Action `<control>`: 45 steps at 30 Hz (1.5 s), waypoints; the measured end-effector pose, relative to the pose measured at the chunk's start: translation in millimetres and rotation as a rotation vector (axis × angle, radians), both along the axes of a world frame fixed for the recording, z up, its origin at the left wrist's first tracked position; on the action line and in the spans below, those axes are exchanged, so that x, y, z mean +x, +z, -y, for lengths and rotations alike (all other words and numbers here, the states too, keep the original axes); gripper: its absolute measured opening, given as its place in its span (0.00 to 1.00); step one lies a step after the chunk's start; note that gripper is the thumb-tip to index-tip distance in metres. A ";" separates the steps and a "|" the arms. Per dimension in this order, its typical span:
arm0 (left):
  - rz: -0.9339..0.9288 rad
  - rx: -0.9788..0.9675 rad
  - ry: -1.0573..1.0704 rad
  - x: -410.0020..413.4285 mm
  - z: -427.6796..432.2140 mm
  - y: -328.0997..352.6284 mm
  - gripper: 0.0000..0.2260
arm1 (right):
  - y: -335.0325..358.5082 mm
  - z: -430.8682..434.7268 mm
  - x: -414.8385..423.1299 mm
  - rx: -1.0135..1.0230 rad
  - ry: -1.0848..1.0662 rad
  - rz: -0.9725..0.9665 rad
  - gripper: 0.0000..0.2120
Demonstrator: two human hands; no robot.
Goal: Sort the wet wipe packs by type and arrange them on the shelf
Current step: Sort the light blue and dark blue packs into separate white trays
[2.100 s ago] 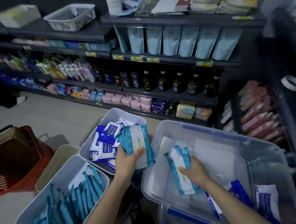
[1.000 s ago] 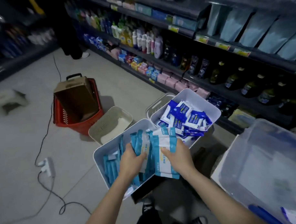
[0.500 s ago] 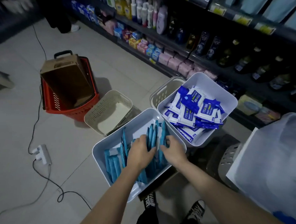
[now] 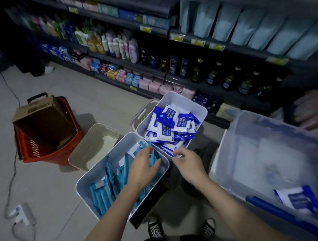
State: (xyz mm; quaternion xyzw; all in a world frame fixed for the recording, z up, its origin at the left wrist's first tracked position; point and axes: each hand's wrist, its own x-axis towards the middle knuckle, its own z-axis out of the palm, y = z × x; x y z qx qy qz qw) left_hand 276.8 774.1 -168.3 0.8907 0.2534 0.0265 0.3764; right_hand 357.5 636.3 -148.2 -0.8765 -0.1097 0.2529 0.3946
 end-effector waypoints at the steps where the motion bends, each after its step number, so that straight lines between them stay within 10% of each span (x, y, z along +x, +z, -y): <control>1: 0.026 0.001 -0.032 8.2 10.7 7.9 0.19 | 9.3 14.0 2.9 0.022 -0.028 0.017 0.08; 12: 0.125 0.064 -0.445 108.6 161.1 53.1 0.21 | 52.8 215.8 51.3 0.023 -0.365 0.185 0.09; 27: -0.210 0.074 -0.738 166.2 314.7 16.2 0.21 | 0.2 408.1 83.9 -0.725 -0.304 0.109 0.13; 45: -0.653 -0.015 -0.711 191.4 409.5 -44.9 0.14 | -37.3 429.3 87.9 -0.521 -0.302 -0.019 0.24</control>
